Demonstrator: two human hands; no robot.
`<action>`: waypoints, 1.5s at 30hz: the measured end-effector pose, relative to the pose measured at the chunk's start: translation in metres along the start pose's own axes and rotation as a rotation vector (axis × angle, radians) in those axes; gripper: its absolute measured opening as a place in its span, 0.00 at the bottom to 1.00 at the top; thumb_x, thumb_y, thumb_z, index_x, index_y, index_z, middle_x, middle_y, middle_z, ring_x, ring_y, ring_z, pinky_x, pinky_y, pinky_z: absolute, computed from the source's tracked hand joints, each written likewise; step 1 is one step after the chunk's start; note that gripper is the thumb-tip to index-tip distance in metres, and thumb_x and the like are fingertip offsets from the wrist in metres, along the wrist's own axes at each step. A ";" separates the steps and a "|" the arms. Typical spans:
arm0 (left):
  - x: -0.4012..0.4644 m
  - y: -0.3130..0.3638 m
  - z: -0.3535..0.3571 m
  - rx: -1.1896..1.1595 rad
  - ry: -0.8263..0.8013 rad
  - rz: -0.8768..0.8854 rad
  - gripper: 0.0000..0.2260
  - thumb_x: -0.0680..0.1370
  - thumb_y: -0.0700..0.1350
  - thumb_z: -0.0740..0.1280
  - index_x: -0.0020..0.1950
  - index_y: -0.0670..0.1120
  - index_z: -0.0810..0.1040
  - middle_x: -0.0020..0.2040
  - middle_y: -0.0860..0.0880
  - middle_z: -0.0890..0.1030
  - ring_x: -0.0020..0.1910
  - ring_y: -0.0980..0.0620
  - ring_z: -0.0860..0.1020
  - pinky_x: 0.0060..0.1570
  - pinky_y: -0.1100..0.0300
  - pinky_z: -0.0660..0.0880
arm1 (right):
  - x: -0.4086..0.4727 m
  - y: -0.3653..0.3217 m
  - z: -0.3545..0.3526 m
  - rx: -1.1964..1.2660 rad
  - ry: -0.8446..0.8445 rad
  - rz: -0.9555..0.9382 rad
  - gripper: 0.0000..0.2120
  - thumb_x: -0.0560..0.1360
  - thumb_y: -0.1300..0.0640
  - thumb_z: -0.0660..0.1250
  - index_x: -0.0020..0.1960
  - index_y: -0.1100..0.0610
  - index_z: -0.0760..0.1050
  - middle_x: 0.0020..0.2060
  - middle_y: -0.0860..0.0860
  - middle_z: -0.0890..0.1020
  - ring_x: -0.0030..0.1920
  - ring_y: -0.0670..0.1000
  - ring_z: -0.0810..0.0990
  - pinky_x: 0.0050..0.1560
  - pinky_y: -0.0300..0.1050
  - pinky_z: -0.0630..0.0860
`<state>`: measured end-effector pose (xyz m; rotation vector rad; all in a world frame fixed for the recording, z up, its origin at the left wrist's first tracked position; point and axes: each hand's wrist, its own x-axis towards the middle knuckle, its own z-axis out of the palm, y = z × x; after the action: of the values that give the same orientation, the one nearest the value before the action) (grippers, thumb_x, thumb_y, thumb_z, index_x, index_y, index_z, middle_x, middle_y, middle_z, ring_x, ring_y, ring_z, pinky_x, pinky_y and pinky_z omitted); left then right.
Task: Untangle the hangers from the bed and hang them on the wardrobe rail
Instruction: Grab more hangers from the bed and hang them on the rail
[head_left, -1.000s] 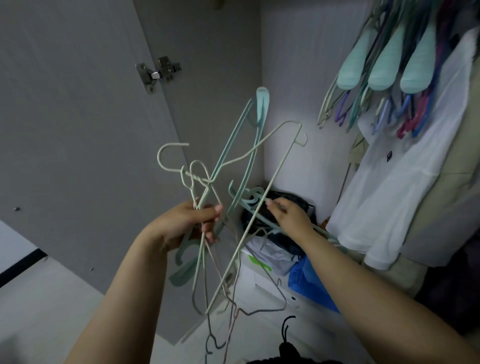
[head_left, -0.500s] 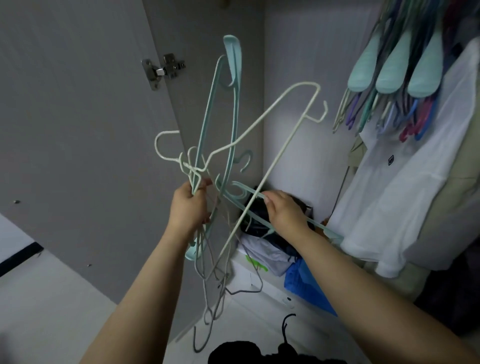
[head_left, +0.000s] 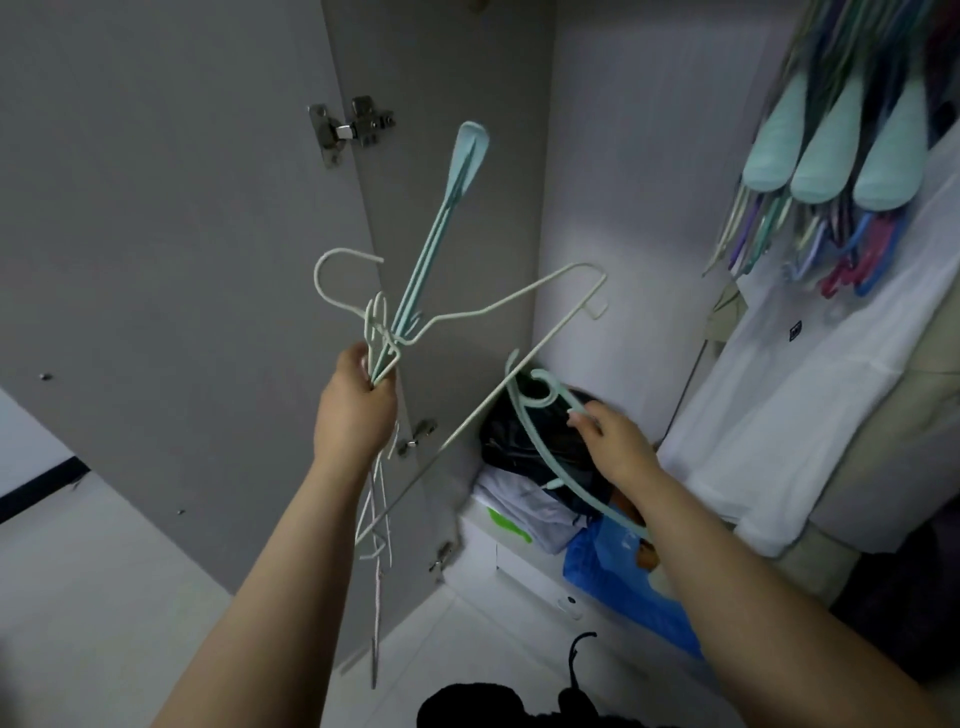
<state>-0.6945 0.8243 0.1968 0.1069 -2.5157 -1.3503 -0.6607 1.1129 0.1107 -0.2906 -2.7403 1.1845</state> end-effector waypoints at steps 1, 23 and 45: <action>0.001 -0.004 0.002 -0.037 -0.004 -0.051 0.17 0.77 0.51 0.61 0.64 0.50 0.71 0.50 0.45 0.83 0.47 0.43 0.81 0.47 0.52 0.76 | -0.002 -0.001 -0.001 0.042 0.077 0.004 0.13 0.81 0.50 0.57 0.52 0.56 0.77 0.45 0.51 0.82 0.45 0.52 0.78 0.47 0.46 0.74; -0.026 -0.021 0.076 -0.520 -0.156 -0.421 0.19 0.78 0.54 0.65 0.47 0.36 0.76 0.34 0.42 0.84 0.17 0.51 0.62 0.21 0.65 0.61 | -0.028 -0.051 -0.044 0.650 0.608 -0.106 0.19 0.76 0.39 0.55 0.32 0.51 0.63 0.28 0.53 0.65 0.31 0.53 0.63 0.33 0.51 0.62; -0.030 -0.028 0.070 -0.737 -0.276 -0.258 0.08 0.80 0.39 0.64 0.58 0.38 0.73 0.49 0.42 0.85 0.22 0.58 0.68 0.23 0.64 0.63 | -0.027 -0.114 -0.126 0.388 -0.221 -0.040 0.17 0.74 0.36 0.57 0.55 0.45 0.73 0.31 0.60 0.78 0.42 0.54 0.86 0.48 0.45 0.78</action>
<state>-0.6878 0.8711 0.1309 0.0949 -2.0690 -2.4478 -0.6220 1.1194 0.2783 -0.0610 -2.5903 1.7908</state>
